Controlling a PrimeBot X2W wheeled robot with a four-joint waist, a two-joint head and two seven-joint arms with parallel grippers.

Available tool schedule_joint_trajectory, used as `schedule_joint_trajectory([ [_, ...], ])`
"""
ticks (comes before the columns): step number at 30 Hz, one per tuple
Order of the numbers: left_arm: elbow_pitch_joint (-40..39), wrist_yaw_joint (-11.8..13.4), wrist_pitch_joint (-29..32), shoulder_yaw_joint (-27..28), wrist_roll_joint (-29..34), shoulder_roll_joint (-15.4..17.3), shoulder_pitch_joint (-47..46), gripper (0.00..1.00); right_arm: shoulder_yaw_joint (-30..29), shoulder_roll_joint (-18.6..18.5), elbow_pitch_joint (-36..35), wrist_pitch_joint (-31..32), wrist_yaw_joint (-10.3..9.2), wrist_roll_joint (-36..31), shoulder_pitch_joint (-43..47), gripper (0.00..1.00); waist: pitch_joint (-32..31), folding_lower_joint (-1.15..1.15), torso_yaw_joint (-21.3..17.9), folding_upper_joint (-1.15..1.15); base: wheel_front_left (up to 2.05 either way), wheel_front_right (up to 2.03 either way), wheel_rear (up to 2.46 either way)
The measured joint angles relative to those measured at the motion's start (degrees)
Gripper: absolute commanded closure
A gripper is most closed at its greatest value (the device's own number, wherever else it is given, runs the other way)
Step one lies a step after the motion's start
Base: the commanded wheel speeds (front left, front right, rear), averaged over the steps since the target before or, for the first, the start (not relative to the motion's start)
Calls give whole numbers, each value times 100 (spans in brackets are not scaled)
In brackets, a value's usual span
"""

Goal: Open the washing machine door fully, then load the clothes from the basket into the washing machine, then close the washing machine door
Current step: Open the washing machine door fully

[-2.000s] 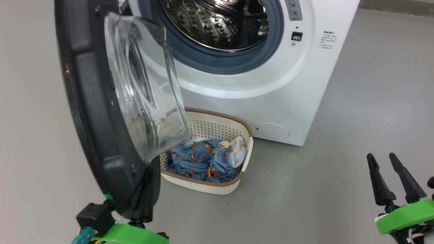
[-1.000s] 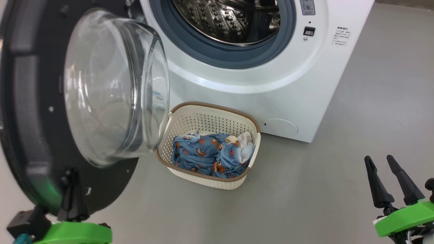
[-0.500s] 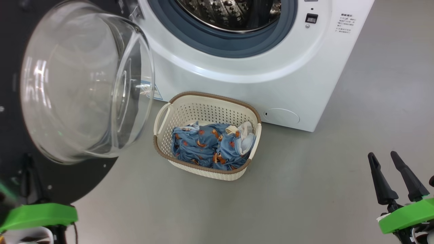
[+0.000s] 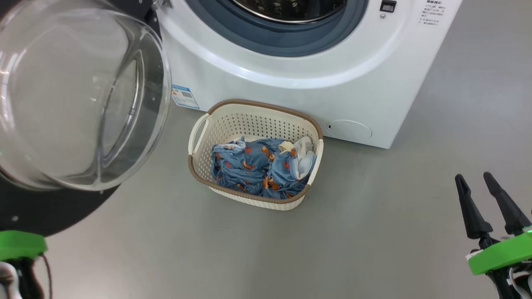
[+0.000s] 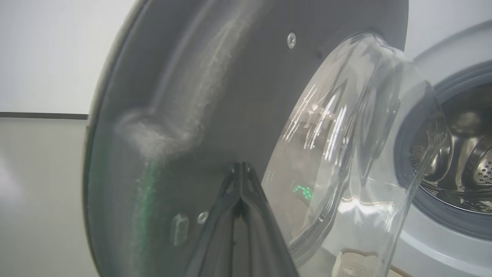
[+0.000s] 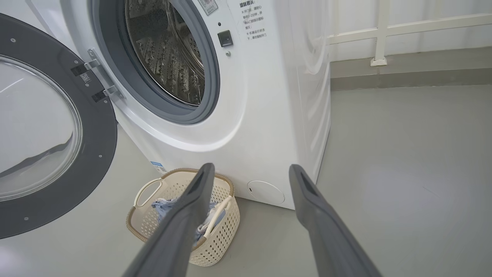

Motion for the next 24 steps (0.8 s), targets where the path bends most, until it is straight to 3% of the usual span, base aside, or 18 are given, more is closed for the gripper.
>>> schedule_joint_trajectory([
  [24,1291,-196,-5,1229,435,548,-1113,100,137,-110,-22,-1,0,3,-247,0,282,0,-148,0,0,0,0],
])
